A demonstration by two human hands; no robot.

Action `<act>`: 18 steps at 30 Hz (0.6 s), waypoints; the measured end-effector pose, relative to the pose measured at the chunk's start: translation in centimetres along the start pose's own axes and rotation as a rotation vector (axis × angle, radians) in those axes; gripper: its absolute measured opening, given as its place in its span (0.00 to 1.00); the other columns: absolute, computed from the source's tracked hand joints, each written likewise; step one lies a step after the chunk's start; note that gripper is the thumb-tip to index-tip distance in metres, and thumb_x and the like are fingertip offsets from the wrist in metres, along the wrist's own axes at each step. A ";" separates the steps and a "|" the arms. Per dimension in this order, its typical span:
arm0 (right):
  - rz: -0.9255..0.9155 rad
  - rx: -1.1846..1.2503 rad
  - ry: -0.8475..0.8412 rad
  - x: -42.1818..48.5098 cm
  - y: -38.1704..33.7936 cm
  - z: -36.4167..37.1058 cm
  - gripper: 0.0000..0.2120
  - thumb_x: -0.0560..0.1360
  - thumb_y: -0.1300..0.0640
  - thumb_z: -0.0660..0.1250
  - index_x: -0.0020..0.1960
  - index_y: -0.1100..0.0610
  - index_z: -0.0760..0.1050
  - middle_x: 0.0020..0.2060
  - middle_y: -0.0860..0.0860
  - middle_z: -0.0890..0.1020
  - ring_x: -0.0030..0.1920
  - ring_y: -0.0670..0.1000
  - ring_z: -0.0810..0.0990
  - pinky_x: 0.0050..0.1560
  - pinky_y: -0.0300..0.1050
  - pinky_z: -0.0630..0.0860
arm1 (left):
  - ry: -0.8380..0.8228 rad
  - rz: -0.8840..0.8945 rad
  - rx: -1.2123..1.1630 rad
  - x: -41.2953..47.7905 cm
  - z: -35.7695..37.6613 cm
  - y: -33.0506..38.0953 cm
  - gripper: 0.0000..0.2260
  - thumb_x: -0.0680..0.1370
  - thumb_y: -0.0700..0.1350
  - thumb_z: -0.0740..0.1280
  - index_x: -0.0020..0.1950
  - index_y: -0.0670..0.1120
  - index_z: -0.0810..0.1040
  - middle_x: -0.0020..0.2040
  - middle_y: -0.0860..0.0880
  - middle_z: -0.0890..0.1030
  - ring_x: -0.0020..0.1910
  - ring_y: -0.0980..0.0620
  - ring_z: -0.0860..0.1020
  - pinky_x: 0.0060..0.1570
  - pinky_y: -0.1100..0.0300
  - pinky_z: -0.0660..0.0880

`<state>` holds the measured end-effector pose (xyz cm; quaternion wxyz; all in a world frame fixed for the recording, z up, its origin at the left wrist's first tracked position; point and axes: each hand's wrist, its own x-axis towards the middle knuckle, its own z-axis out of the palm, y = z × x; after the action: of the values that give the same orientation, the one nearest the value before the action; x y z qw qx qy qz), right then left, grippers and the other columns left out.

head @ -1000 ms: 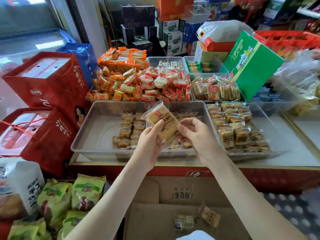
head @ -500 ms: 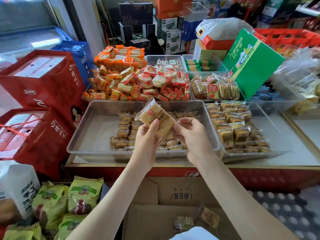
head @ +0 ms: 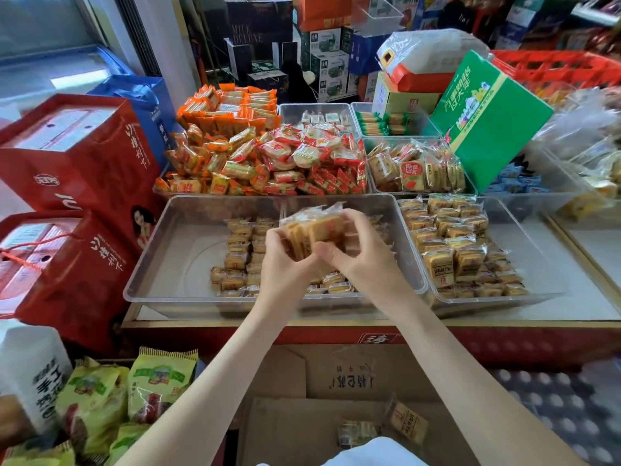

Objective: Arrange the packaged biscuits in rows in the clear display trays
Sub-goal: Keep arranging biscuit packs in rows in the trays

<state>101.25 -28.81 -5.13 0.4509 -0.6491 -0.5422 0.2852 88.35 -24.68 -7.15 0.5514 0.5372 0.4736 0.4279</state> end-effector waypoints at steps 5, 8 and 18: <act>0.157 0.292 -0.058 0.6 0.5 -0.2 0.10 0.77 0.50 0.67 0.58 0.50 0.75 0.48 0.47 0.82 0.50 0.46 0.82 0.50 0.40 0.78 | -0.201 0.030 0.020 0.2 -0.9 0.0 0.23 0.69 0.48 0.76 0.58 0.46 0.70 0.52 0.48 0.80 0.47 0.57 0.81 0.45 0.62 0.79; 0.286 0.822 -0.191 1.1 1.5 -0.9 0.14 0.78 0.51 0.61 0.57 0.56 0.80 0.49 0.54 0.83 0.49 0.52 0.82 0.48 0.46 0.80 | -0.177 -0.041 -0.082 1.2 -2.2 -0.2 0.15 0.73 0.46 0.71 0.58 0.44 0.74 0.53 0.43 0.81 0.49 0.46 0.80 0.49 0.53 0.76; 0.392 1.656 -0.448 3.8 4.1 -0.3 0.30 0.75 0.51 0.61 0.73 0.64 0.66 0.51 0.59 0.79 0.47 0.54 0.78 0.50 0.46 0.76 | -0.130 -0.502 -0.756 3.9 -4.9 -1.4 0.15 0.80 0.46 0.62 0.64 0.39 0.74 0.45 0.44 0.84 0.40 0.49 0.84 0.36 0.59 0.81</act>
<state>104.34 -25.22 -8.23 0.6026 -0.1238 -0.1160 0.7798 84.22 -20.07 -8.69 0.8240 0.1928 0.3639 0.3892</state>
